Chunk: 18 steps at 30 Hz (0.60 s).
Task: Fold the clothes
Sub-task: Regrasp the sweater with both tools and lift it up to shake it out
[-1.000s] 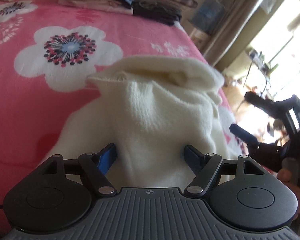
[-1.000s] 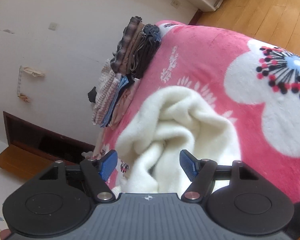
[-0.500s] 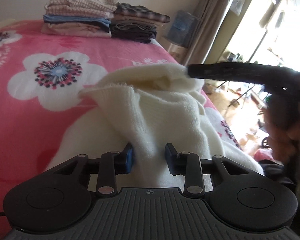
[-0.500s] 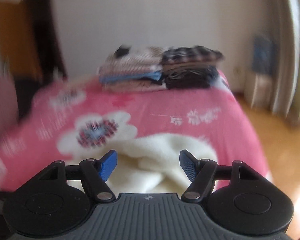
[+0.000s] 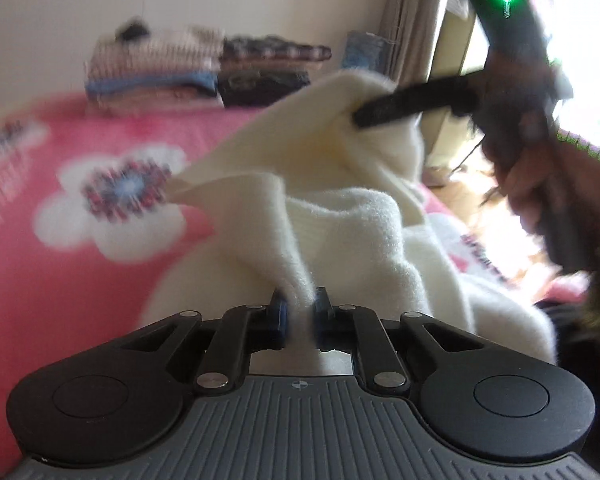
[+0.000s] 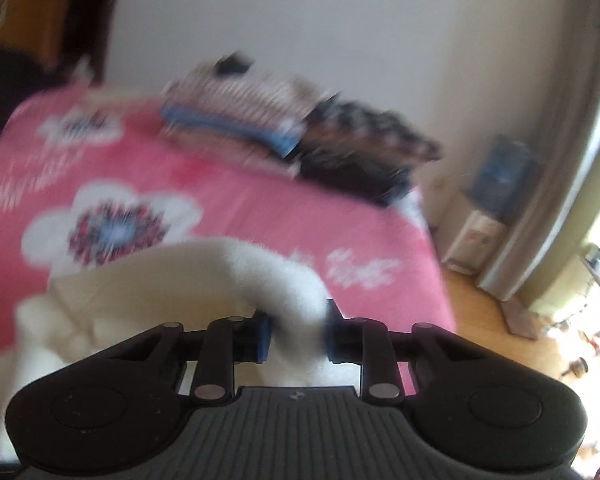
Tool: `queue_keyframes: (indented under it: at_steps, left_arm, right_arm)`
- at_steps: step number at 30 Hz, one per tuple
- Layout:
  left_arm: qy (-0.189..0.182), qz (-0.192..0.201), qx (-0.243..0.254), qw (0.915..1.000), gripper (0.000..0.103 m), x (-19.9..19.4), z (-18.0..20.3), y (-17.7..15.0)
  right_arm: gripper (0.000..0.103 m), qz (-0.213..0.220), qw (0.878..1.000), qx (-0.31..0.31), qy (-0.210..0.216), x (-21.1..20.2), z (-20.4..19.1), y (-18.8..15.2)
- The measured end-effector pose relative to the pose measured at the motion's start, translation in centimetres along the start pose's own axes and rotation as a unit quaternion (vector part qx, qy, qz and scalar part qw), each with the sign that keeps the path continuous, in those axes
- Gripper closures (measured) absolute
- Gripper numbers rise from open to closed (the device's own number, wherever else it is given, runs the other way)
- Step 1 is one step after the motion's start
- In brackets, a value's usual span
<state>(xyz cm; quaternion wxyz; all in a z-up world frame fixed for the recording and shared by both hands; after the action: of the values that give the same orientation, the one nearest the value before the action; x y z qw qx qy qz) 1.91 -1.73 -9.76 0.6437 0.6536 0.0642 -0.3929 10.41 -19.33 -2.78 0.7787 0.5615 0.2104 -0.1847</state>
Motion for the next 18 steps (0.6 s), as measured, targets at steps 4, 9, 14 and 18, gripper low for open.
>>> queue_keyframes:
  at_steps: [4,9,14,18]
  left_arm:
    - [0.048,0.052,0.027,0.9971,0.094,-3.4,-0.1,1.1]
    - [0.135,0.143,0.047,0.9794,0.094,-8.7,-1.8,4.2]
    - [0.191,0.246,0.060,0.9484,0.094,-14.6,-3.6,8.6]
    - [0.201,0.300,0.068,0.9301,0.094,-19.1,-3.6,11.8]
  right_arm:
    - [0.078,0.050,0.997,0.048,-0.025,-4.8,2.7,1.7]
    - [0.086,0.135,0.986,0.083,-0.053,-12.1,6.3,4.1]
    - [0.090,0.216,0.969,0.111,-0.051,-18.8,8.5,6.0]
    - [0.090,0.270,0.954,0.117,-0.054,-23.5,8.4,6.7]
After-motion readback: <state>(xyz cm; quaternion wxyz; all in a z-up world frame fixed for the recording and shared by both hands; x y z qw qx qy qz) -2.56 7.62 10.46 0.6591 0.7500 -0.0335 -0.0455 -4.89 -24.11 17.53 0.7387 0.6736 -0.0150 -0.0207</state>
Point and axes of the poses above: each gripper's, at about its wrist camera, not at the fingertips, and x roughly the way its jaws point, z to its right, y to its top, the point moved 1 cm from there along x, roughly the way its jaws point, and after that the axes turned 2 degrees about -y, right-handed, at the moved point
